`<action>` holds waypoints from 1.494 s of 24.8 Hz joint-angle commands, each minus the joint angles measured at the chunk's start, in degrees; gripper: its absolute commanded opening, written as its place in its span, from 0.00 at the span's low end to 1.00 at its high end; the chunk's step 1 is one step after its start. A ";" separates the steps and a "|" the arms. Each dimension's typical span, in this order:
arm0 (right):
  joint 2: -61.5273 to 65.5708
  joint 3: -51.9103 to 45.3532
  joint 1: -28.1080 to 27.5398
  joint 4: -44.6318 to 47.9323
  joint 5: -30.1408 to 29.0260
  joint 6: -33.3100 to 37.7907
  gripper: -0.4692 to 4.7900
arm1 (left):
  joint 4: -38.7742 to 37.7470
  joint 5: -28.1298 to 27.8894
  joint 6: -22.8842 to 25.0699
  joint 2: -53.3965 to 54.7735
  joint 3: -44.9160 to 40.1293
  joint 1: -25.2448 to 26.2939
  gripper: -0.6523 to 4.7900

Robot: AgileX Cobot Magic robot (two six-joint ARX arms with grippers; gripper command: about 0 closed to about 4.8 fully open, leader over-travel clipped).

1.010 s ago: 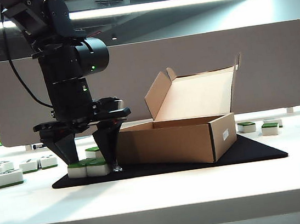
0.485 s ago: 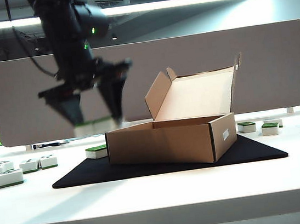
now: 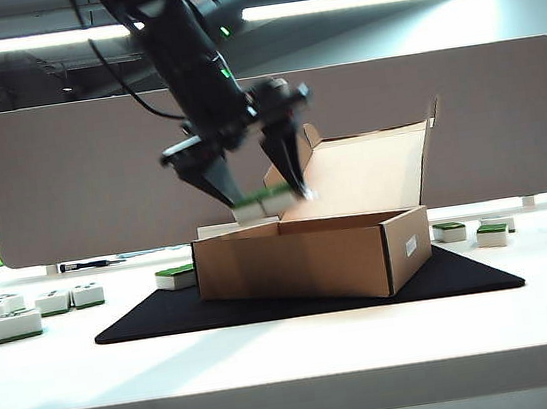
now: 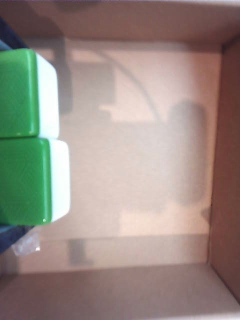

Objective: Pick up four mahjong tiles and put them into the paper box.

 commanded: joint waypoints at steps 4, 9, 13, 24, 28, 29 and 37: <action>-0.68 0.13 0.04 0.55 0.02 0.00 0.09 | 3.91 -1.95 3.80 4.52 0.17 -2.62 0.55; -0.68 0.13 0.04 0.55 0.00 0.00 0.09 | 3.89 -1.99 3.82 6.67 0.17 -2.97 0.55; -0.68 0.13 0.04 0.55 0.00 0.00 0.09 | 4.07 -1.99 5.38 7.76 0.17 -2.95 0.55; -0.68 0.13 0.04 0.57 0.02 0.00 0.09 | 3.80 -5.57 7.87 9.62 0.17 -2.95 0.57; -0.68 0.13 0.04 0.57 0.02 0.00 0.09 | 3.58 -5.33 7.87 10.16 0.17 -2.97 0.57; -0.68 0.13 0.04 0.57 0.02 0.00 0.09 | 3.15 -5.35 7.87 10.51 0.17 -2.97 0.57; -0.68 0.13 0.04 0.55 0.00 0.00 0.09 | 1.64 -5.38 7.85 11.45 0.17 -2.95 0.75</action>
